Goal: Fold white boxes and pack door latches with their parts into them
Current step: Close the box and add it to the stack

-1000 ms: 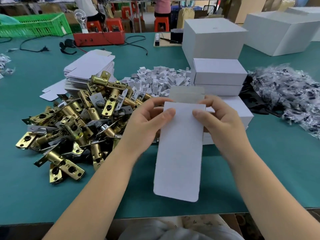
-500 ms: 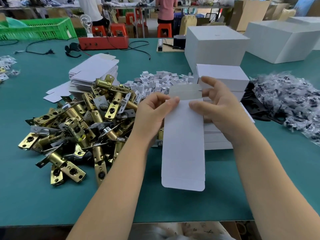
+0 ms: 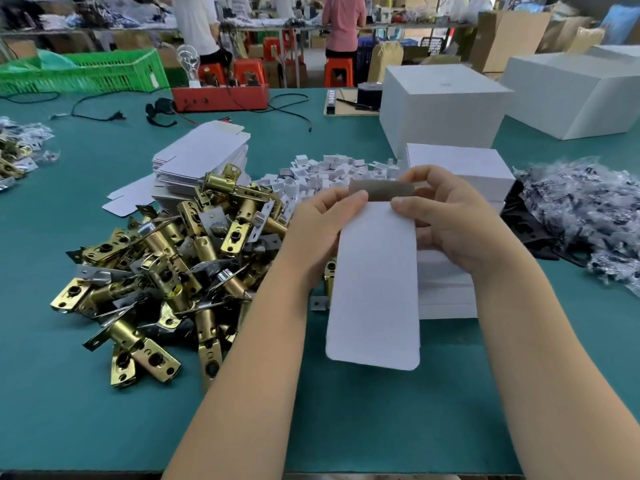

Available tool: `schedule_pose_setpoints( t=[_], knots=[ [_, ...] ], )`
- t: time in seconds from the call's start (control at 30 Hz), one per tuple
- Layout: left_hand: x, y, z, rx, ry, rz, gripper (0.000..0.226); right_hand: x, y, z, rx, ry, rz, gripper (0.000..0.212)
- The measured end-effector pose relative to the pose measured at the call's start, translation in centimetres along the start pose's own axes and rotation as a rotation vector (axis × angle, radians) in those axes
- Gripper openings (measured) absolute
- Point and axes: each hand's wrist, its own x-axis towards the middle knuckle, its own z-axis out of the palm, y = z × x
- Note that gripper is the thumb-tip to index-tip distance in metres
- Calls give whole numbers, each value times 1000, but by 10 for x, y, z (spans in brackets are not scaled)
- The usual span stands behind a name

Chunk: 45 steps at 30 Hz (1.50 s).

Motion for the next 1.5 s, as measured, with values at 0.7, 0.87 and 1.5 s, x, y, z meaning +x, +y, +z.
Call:
schedule_pose_setpoints(
  t=[0.7,0.87,1.5],
  knots=[
    [-8,-6,1,34,10,1,24,-11,7,7,-128,60,-74,17],
    [-7,-8,5,30,74,37,19,-9,5,6,-100,76,-1,22],
    [-11,-10,10,17,13,154,27,-2,2,8,-133,139,73,8]
  ],
)
